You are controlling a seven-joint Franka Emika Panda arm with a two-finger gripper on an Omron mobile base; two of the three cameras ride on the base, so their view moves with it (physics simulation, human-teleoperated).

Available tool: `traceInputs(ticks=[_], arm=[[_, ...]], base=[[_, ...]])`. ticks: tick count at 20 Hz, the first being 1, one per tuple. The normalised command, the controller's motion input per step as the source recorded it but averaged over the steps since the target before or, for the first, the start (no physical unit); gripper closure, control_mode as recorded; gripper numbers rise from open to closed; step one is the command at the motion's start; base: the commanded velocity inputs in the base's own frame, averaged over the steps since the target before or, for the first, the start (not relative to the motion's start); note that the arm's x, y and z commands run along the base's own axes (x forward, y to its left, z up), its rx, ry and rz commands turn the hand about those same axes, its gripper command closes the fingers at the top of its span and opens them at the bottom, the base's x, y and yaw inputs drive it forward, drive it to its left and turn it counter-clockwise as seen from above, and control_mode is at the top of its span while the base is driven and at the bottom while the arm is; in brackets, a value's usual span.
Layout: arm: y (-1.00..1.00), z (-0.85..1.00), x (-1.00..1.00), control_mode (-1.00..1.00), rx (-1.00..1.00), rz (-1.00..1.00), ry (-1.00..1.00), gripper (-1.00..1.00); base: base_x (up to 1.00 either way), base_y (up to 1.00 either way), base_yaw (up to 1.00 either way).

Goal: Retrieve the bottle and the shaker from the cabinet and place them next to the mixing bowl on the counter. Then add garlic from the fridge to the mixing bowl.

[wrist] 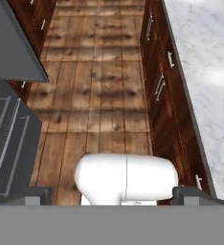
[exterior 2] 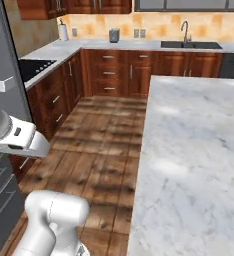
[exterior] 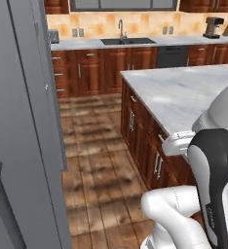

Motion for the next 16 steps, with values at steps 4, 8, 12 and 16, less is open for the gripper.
traceInputs(ticks=[4,8,12,16], arm=[[0.0,0.0,0.0,1.0,0.0,0.0,0.0,-1.0],[0.0,0.0,0.0,1.0,0.0,0.0,0.0,-1.0],[0.0,0.0,0.0,1.0,0.0,0.0,0.0,-1.0],[0.0,0.0,0.0,1.0,0.0,0.0,0.0,-1.0]], base=[[0.36,-0.33,0.6],[0.77,-0.44,0.22],[0.47,-0.03,0.39],[0.28,0.0,0.63]])
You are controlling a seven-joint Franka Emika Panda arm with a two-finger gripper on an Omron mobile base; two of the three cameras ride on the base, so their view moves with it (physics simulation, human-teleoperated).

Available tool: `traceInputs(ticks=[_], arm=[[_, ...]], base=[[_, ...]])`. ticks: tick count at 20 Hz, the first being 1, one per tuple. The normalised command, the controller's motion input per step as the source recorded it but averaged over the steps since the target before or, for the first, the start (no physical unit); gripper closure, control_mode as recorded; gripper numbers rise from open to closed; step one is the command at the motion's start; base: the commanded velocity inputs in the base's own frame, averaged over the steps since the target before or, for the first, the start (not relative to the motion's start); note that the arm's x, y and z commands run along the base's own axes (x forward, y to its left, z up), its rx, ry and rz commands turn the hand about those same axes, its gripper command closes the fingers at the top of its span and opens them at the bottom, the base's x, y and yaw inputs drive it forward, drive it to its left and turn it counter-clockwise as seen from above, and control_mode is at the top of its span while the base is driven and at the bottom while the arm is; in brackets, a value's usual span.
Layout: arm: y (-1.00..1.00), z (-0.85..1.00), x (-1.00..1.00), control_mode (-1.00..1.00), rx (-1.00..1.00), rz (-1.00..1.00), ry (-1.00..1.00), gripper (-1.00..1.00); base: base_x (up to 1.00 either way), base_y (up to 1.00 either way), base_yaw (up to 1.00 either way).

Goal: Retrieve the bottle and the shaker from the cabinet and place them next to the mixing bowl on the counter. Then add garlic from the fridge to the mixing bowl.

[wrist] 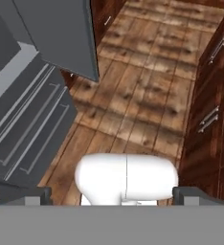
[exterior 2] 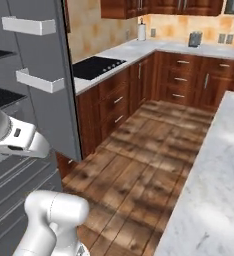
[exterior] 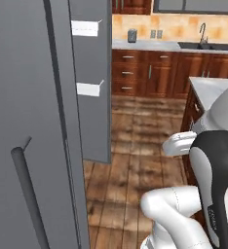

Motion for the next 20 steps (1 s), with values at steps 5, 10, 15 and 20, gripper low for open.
traceInputs(ticks=[5,10,15,20], arm=[[0.0,0.0,0.0,1.0,0.0,0.0,0.0,-1.0],[0.0,0.0,0.0,1.0,0.0,0.0,0.0,-1.0],[0.0,0.0,0.0,1.0,0.0,0.0,0.0,-1.0],[0.0,0.0,0.0,1.0,0.0,0.0,0.0,-1.0]], base=[[0.47,-0.15,0.54],[0.63,-0.04,0.36],[0.45,-0.07,0.35],[0.43,-0.07,0.58]])
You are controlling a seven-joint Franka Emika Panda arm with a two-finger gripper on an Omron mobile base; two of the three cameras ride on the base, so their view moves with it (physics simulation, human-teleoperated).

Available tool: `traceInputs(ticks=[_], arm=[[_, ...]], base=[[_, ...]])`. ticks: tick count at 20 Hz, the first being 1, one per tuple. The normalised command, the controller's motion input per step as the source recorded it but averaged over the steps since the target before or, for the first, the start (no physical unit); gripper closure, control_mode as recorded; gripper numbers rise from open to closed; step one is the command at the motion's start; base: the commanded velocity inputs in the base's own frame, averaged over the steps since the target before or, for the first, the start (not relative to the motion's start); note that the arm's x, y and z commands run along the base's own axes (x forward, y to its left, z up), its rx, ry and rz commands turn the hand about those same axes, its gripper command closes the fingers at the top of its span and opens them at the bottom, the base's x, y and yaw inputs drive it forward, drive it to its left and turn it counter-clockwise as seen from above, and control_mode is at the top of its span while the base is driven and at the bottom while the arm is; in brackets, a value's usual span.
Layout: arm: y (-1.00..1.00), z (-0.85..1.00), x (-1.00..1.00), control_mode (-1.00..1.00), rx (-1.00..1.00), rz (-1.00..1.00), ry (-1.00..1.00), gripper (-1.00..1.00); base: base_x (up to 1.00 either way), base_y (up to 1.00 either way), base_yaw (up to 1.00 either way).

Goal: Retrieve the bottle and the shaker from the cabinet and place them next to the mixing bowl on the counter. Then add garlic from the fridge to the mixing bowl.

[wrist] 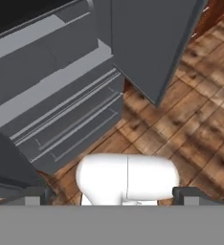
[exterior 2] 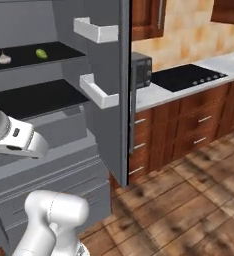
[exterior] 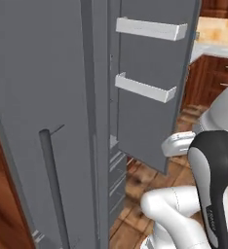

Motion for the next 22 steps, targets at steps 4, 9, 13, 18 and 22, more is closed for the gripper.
traceInputs(ticks=[4,9,13,18,22], arm=[[0.0,0.0,0.0,1.0,0.0,0.0,0.0,-1.0],[0.0,0.0,0.0,1.0,0.0,0.0,0.0,-1.0],[0.0,0.0,0.0,1.0,0.0,0.0,0.0,-1.0],[0.0,0.0,0.0,1.0,0.0,0.0,0.0,-1.0],[0.0,0.0,0.0,1.0,0.0,0.0,0.0,-1.0]], base=[[0.63,-0.33,0.4],[0.51,-0.08,0.43],[0.42,-0.07,0.55],[0.56,-0.33,0.4],[0.1,-0.02,0.27]])
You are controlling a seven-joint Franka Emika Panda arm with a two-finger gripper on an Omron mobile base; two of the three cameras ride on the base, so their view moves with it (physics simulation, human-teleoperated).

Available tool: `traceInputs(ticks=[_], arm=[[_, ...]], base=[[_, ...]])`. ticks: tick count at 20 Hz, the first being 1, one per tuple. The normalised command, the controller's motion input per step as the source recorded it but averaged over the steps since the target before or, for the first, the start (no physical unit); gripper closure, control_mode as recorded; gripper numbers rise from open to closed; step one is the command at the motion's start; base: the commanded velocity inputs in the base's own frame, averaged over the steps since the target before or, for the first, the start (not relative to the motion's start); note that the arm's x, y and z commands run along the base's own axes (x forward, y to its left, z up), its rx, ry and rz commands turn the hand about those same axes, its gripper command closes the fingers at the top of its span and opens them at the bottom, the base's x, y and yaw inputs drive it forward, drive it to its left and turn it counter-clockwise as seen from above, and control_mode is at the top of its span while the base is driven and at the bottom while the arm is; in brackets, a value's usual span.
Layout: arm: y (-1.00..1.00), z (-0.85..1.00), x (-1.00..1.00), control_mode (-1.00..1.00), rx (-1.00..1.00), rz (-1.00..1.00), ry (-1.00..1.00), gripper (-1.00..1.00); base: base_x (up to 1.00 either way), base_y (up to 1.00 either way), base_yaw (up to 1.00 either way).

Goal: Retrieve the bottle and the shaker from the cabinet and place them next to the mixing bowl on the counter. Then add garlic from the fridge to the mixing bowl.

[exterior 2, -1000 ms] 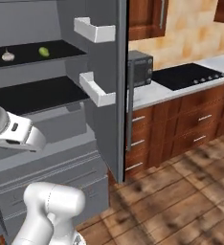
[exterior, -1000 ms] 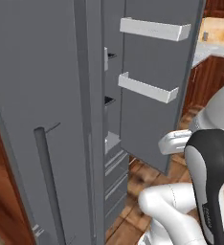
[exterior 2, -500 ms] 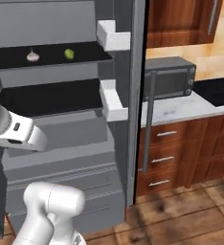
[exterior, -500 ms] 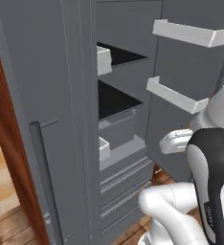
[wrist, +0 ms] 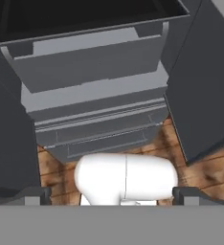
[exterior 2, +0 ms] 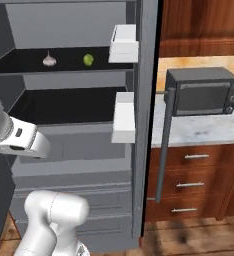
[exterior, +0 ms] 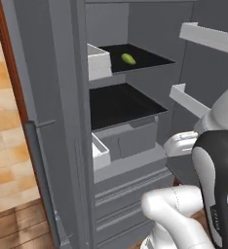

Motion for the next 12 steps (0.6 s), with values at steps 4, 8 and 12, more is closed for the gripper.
traceInputs(ticks=[4,8,12], arm=[[0.0,0.0,0.0,1.0,0.0,0.0,0.0,-1.0],[0.0,0.0,0.0,1.0,0.0,0.0,0.0,-1.0],[0.0,0.0,0.0,1.0,0.0,0.0,0.0,-1.0]], base=[[0.52,0.0,0.35],[0.4,-0.21,0.33],[0.34,-0.41,0.16]])
